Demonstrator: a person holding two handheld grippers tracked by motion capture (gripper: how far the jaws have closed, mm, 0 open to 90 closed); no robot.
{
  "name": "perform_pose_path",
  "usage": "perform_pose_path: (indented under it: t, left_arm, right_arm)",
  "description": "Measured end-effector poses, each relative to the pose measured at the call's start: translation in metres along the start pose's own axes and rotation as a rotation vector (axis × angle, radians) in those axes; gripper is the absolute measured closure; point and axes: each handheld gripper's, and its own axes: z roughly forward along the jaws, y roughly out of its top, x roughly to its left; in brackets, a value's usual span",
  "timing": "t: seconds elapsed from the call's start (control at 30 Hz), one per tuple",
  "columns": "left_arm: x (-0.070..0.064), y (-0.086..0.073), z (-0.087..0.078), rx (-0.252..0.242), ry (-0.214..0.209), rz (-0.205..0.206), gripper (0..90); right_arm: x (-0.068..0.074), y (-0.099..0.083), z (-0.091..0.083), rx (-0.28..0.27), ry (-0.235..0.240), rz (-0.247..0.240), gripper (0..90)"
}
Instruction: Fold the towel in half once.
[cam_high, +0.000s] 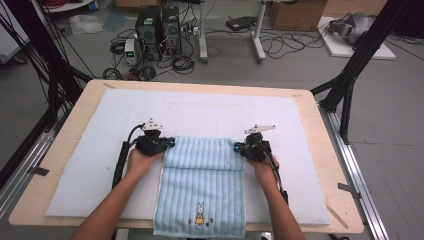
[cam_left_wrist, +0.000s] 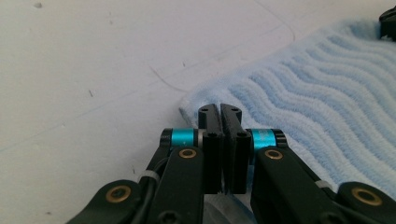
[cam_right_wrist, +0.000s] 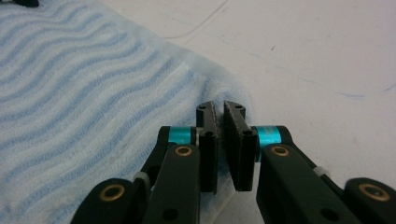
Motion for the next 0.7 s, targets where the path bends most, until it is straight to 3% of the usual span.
perform_pose_path:
  t: [0.2,0.43,0.7]
  left_arm:
    - [-0.001,0.004,-0.013,-0.049,-0.021,0.000,87.5]
    - [-0.006,0.008,-0.035,-0.106,-0.090,-0.017,87.5]
    - [-0.015,-0.011,-0.058,-0.127,-0.165,-0.021,87.4]
  right_arm:
    - [0.001,0.002,-0.011,-0.054,0.017,0.008,84.3]
    - [0.009,0.005,-0.033,-0.129,0.062,0.007,84.3]
    - [0.029,-0.011,-0.060,-0.173,0.132,-0.020,84.1]
